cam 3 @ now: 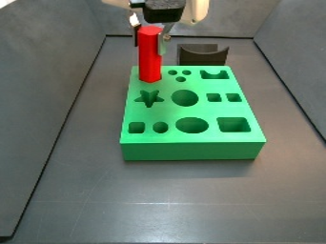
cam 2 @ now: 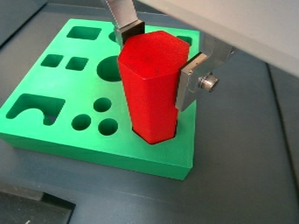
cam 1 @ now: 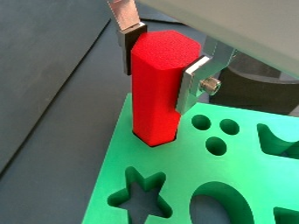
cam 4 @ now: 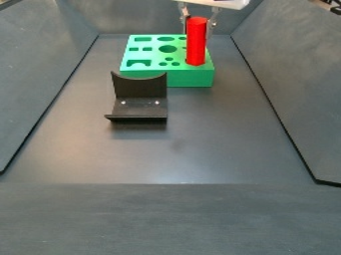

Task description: Insert the hexagon object.

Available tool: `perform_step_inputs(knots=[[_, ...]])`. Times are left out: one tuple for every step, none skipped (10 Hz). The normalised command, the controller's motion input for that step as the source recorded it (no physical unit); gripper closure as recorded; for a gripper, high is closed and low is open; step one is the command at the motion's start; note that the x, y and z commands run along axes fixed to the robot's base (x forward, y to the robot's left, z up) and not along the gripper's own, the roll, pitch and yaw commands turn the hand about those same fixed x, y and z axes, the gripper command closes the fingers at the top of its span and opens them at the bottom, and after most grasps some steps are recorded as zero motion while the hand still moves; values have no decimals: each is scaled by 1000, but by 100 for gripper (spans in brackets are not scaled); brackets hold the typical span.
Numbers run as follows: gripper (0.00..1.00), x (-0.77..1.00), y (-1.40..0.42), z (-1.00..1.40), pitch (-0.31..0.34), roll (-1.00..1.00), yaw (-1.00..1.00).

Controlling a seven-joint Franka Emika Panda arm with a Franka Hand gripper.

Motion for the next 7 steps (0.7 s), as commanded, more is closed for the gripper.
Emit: perform_step_inputs(knots=[[100,23,0,-606,-299,91,283],[100,0,0,-634,-283,104,294],[100,0,0,-654,-251,146,234],[100,0,0,-714,-147,260,46],[100,0,-183,-823,-103,251,0],[100,9,-380,-966,-69,213,-71],[100,0,-429,-1000,-49,150,-106]])
